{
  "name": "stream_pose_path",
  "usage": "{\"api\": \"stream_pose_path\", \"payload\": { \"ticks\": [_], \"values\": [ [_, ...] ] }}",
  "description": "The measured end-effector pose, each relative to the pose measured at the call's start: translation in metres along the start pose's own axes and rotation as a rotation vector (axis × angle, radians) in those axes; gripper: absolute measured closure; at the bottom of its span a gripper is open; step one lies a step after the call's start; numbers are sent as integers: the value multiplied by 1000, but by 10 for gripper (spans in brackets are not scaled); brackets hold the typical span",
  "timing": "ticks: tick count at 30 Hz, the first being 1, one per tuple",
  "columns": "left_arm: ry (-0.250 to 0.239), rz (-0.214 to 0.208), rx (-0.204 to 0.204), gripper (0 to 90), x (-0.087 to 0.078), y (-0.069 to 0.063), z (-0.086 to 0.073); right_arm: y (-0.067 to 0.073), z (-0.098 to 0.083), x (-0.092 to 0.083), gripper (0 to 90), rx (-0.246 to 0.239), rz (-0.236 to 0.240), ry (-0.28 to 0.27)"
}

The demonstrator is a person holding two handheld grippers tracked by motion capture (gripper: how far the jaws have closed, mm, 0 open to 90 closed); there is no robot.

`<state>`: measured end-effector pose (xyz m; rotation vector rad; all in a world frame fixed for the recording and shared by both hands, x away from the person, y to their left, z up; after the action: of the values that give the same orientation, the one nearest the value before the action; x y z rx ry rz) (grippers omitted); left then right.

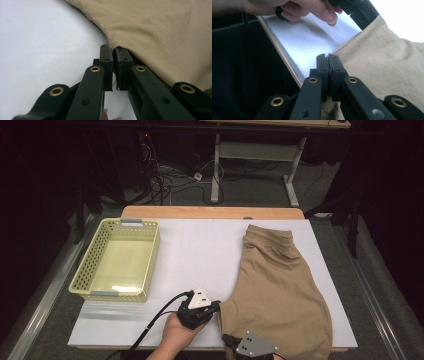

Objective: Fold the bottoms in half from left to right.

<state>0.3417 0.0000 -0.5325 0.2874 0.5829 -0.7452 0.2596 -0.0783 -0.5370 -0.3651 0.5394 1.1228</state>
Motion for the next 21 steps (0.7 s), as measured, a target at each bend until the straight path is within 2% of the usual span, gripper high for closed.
{"api": "stream_pose_path", "payload": {
  "ticks": [3, 10, 13, 16, 18, 21],
  "values": [
    [-7, 9, -24, 838, -10, 7, -5, 8, 7, 9, 892, -26, 34, -1],
    [-1, 63, -53, 838, -30, 26, -21, 23, 29, 30, 892, -74, 113, -22],
    [14, 88, -60, 838, -35, 33, -30, 28, 35, 40, 890, -76, 150, -24],
    [29, 126, -68, 838, -40, 42, -38, 30, 35, 47, 886, -91, 162, -9],
    [42, 148, -76, 837, -42, 48, -45, 30, 35, 51, 873, -81, 173, -4],
    [54, 165, -103, 836, -44, 55, -51, 30, 38, 52, 787, -69, 196, -16]
  ]
}}
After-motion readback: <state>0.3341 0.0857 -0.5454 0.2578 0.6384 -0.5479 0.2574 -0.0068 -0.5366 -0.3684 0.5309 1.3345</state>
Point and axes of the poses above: each handheld gripper's, and its own axes: x roughly forward along the jaws, z roughly out of its top, y roughly to its left, the point moved 10 cm from there along x, roughly forward along the jaws, and after that the axes turned 13 degrees about z, right-handed, at the moved point
